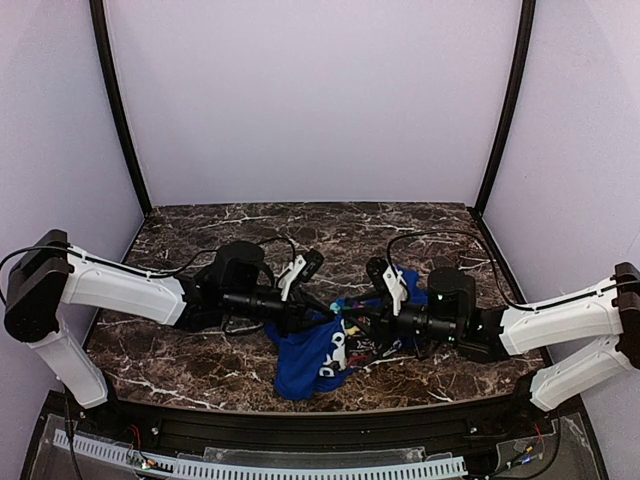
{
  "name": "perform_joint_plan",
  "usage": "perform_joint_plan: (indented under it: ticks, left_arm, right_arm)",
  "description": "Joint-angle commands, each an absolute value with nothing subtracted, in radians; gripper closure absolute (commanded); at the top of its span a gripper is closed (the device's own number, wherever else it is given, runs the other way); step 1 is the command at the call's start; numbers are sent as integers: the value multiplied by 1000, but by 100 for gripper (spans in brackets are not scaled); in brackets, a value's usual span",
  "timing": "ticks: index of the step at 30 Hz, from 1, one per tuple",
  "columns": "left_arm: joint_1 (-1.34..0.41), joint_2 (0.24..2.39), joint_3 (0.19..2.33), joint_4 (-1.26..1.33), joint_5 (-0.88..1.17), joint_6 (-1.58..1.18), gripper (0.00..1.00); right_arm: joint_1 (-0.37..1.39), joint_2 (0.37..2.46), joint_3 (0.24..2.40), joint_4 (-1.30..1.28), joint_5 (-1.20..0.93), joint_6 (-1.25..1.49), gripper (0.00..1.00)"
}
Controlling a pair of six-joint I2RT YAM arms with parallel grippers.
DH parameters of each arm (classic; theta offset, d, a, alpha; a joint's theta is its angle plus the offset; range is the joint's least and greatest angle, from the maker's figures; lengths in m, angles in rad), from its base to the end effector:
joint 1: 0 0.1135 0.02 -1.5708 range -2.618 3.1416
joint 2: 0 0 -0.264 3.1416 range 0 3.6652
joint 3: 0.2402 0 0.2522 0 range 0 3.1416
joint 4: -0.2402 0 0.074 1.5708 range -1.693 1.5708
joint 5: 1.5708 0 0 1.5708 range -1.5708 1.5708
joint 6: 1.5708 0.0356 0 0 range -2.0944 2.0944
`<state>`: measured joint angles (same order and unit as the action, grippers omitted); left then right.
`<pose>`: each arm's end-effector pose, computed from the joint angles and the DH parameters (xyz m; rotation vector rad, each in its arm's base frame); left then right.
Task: Remove the brooch from the garment
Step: Open the brooch on the crumpled clothing.
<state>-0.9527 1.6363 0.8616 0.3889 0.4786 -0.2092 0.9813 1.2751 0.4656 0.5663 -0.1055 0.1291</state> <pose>0.1907 -0.2965 0.2087 1.0800 1.8243 -1.1995 0.1424 0.2196 0.2038 -0.8574 1.6990 0.8693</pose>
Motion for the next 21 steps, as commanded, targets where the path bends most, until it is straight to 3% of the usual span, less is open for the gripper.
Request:
perform_joint_plan:
  ticks: [1,7,21]
  left_arm:
    - [-950,1628,877,374,492,-195,99]
    - [-950,1627,879,371,492,-187,99]
    - [-949,1617,871,387,492,-182,99]
  right_arm:
    - [992,1298,500,563,-92,116,69]
    - [994,1327,512,560,-114,108,79]
    - [994,1305,485,595,-194,119,88]
